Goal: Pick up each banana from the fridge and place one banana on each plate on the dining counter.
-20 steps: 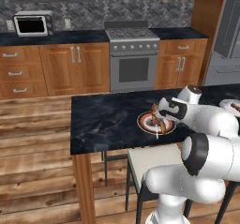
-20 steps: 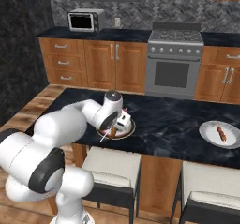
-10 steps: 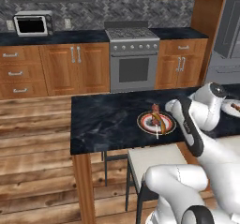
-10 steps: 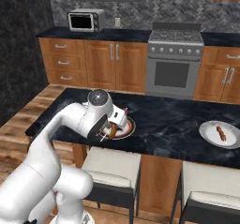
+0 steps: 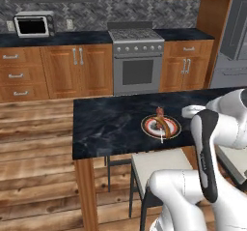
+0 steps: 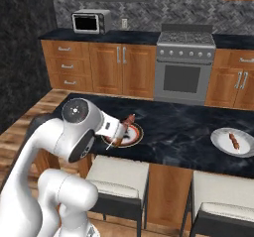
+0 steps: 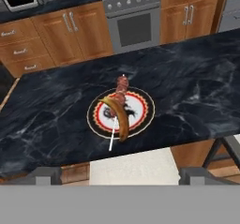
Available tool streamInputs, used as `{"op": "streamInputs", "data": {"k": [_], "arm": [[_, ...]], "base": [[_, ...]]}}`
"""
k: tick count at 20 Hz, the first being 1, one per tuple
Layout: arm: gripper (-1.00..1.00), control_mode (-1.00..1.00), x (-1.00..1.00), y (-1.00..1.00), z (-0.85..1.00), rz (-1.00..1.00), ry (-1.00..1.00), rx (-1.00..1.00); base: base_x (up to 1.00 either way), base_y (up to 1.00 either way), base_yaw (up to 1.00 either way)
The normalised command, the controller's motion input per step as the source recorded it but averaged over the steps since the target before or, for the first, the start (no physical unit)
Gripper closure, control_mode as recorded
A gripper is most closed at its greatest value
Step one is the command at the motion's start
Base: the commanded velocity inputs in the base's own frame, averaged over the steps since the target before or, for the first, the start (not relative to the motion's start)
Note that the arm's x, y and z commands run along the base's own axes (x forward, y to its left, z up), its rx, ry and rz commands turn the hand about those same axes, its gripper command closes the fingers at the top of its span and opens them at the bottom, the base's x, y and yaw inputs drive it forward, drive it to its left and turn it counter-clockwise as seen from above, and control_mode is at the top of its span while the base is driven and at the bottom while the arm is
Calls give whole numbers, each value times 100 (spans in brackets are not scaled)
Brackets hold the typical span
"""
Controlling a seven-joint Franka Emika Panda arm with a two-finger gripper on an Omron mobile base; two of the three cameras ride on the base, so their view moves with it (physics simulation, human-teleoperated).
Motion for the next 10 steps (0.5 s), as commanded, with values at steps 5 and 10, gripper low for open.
{"op": "streamInputs", "data": {"k": [5,10], "arm": [[-100,-100,-71,0,28,0,-3,-2],[-100,-100,-43,0,0,4,-8,-1]], "base": [[0,0,0],[0,0,0]]}}
